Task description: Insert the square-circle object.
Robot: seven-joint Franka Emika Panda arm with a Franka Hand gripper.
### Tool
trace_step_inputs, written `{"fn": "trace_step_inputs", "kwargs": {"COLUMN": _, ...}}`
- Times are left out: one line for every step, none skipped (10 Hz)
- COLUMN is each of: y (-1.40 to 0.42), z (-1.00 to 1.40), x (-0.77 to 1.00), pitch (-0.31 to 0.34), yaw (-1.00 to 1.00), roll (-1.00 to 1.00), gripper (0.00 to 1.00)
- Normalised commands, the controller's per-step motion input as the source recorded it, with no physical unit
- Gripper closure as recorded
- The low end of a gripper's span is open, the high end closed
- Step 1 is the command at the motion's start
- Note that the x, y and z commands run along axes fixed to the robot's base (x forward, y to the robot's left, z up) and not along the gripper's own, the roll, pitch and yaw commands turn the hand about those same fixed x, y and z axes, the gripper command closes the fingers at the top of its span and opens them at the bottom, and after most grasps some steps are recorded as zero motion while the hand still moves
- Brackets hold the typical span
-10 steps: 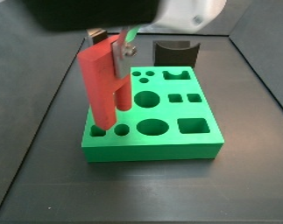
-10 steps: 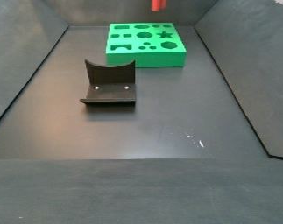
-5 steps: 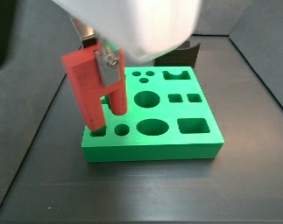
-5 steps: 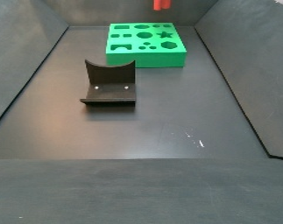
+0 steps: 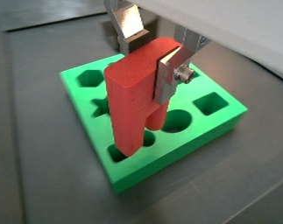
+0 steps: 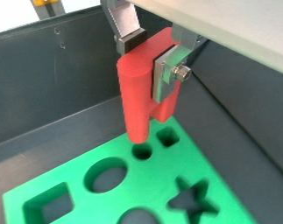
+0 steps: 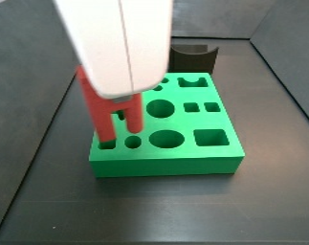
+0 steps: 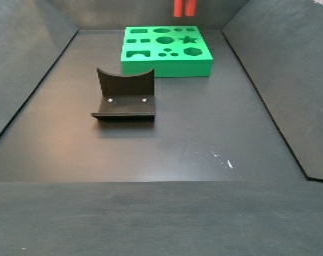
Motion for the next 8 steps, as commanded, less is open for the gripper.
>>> {"fn": "trace_step_inputs", "kwargs": {"y": 0.09, "z": -0.27, "x": 0.26, "pitch": 0.061, "yaw": -0.84, "roll": -0.1, "gripper": 1.0}}
{"fn": "trace_step_inputs", "kwargs": {"y": 0.12, "z": -0.26, "x": 0.0, "pitch": 0.046, "yaw": -0.64, "roll": -0.02, "gripper": 1.0}}
{"fn": "trace_step_inputs", "kwargs": {"y": 0.05, "z": -0.33, "x": -0.16, "pitch": 0.02, "yaw": -0.49, "roll": 0.04, "gripper": 1.0}}
{"fn": "trace_step_inputs", "kwargs": {"y": 0.06, "z": -0.27, "x": -0.25, "pitch": 0.014, "yaw": -0.48, "roll": 0.08, "gripper": 1.0}}
{"fn": "trace_step_inputs", "kwargs": {"y": 0.06, "z": -0.23, "x": -0.27, "pitch": 0.0, "yaw": -0.41, "roll": 0.08, "gripper": 1.0}}
{"fn": "trace_step_inputs", "kwargs": {"y": 0.0, "z": -0.16, "x": -0.23, "pitch": 0.0, "yaw": -0.13, "roll": 0.07, "gripper": 1.0}}
{"fn": "trace_step_inputs", "kwargs": {"y": 0.0, "z": -0.24, "x": 0.0, "pitch": 0.0, "yaw": 0.0, "roll": 0.02, "gripper": 1.0}}
{"fn": "trace_step_inputs", "kwargs": {"y": 0.0, "z": -0.27, "x": 0.02, "pitch": 0.0, "yaw": 0.07, "roll": 0.0, "gripper": 1.0}}
